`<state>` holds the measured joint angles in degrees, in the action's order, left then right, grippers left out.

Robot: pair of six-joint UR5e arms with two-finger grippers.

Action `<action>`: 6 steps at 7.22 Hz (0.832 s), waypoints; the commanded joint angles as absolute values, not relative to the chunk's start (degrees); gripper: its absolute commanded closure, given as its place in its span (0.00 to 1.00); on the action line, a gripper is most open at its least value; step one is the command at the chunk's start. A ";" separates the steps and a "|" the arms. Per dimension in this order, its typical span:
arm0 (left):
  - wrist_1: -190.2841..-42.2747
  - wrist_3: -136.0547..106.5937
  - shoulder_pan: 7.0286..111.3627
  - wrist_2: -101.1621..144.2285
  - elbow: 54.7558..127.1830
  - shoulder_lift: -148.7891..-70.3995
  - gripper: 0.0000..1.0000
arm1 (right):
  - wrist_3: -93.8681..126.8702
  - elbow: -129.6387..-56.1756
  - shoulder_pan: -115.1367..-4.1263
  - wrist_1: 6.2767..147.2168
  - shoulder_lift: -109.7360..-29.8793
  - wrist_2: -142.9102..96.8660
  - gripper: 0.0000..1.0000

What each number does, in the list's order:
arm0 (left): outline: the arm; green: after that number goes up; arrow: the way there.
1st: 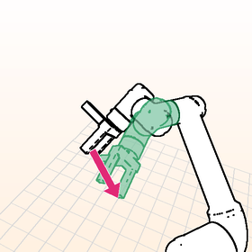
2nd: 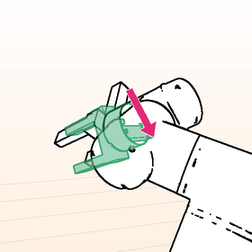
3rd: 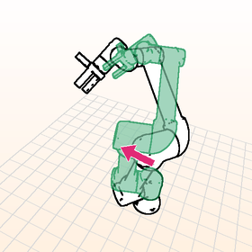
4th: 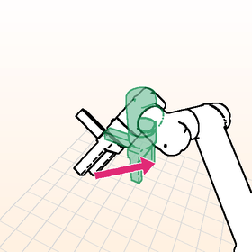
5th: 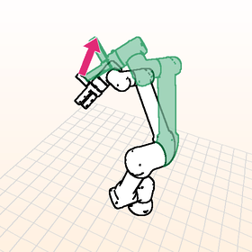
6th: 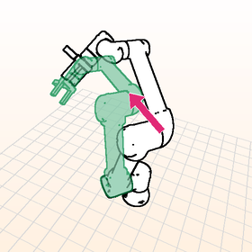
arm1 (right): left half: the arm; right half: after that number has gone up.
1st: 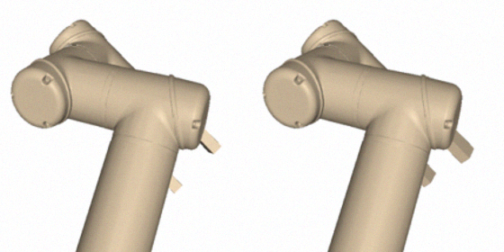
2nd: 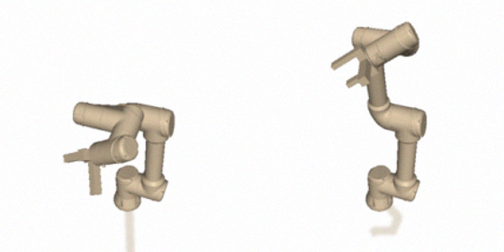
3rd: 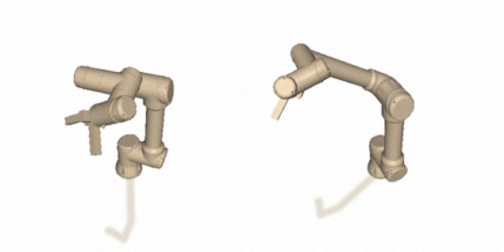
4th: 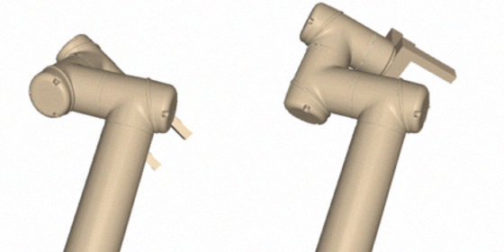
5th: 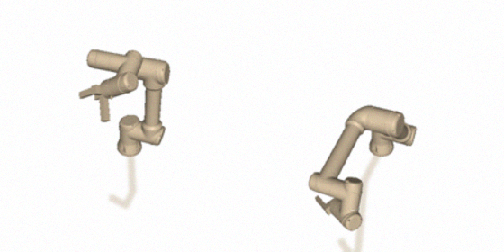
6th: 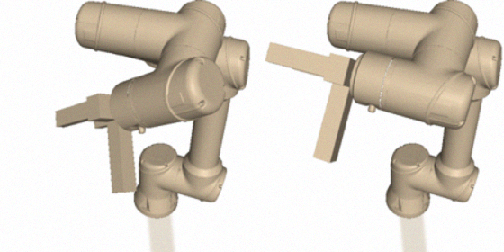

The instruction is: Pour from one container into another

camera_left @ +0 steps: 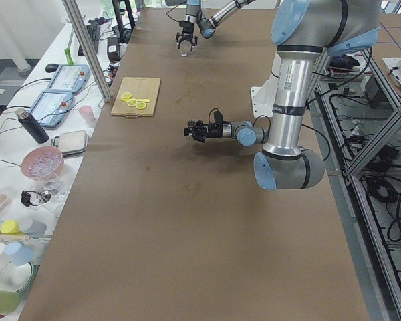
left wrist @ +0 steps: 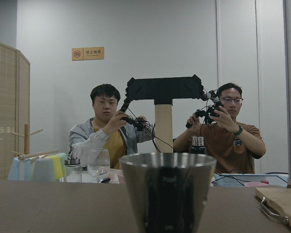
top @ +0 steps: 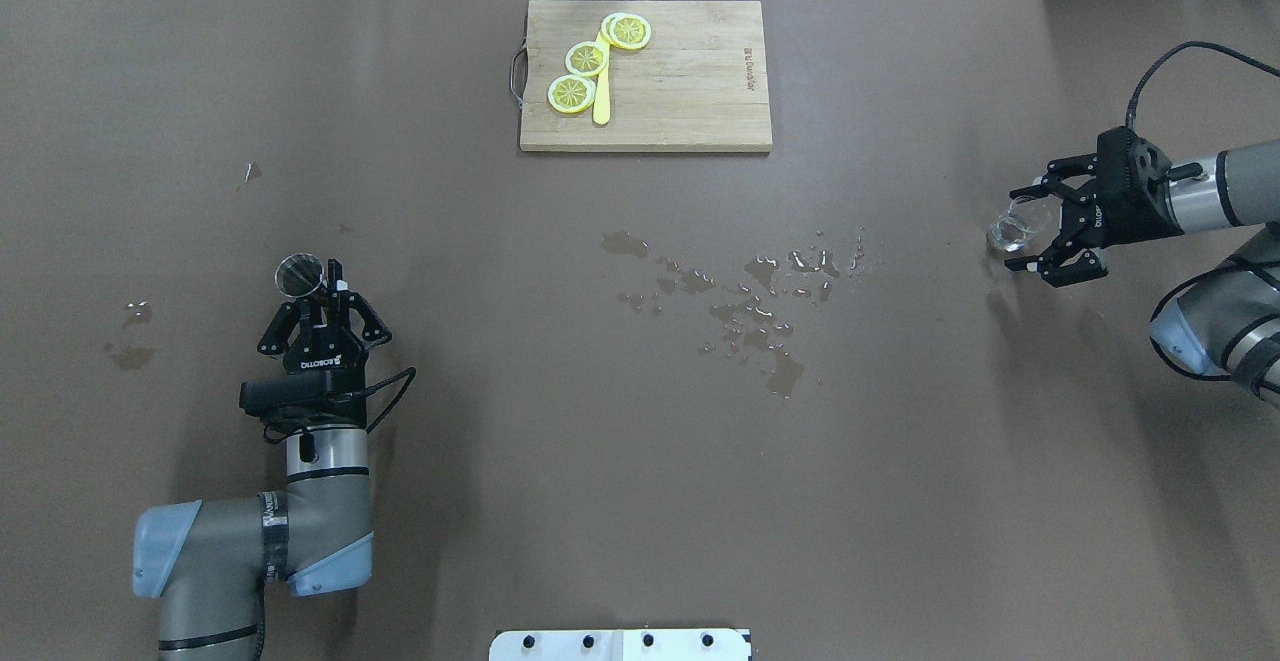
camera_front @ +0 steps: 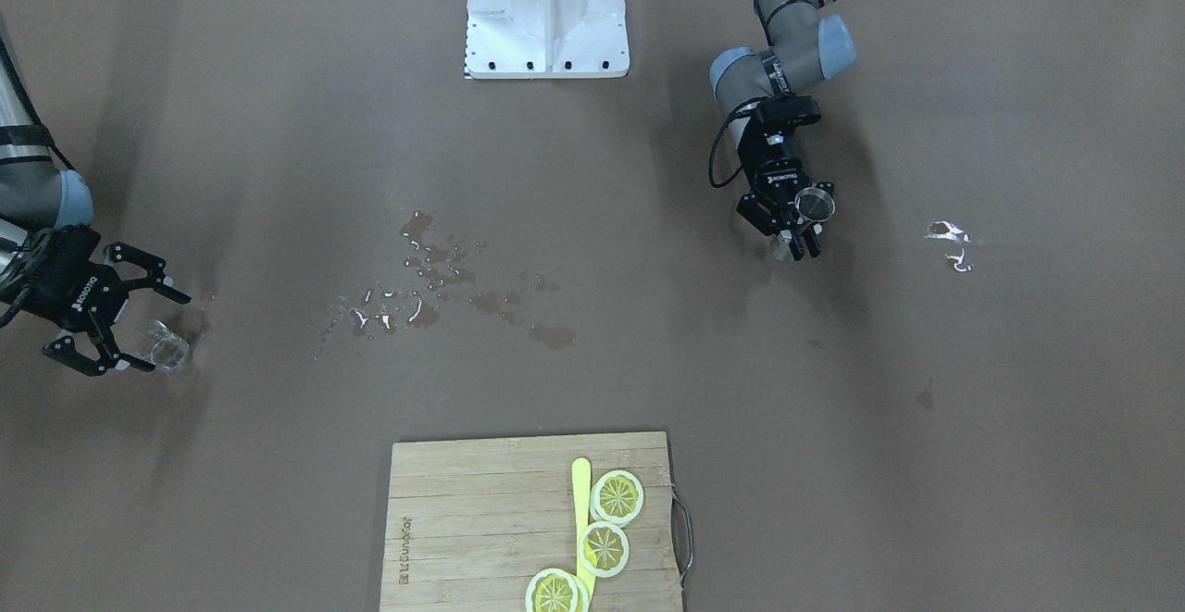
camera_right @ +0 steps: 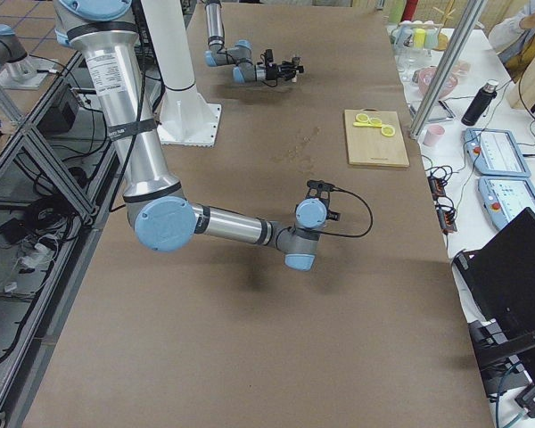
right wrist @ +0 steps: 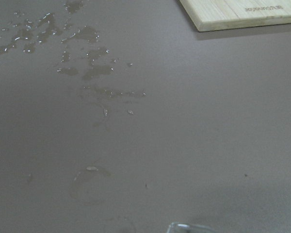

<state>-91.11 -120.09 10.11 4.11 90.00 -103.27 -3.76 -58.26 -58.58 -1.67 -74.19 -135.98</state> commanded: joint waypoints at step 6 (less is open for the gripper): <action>-88.60 -120.06 9.05 4.48 88.86 -103.36 0.99 | -1.06 -60.29 -65.47 0.16 -71.19 -143.87 0.00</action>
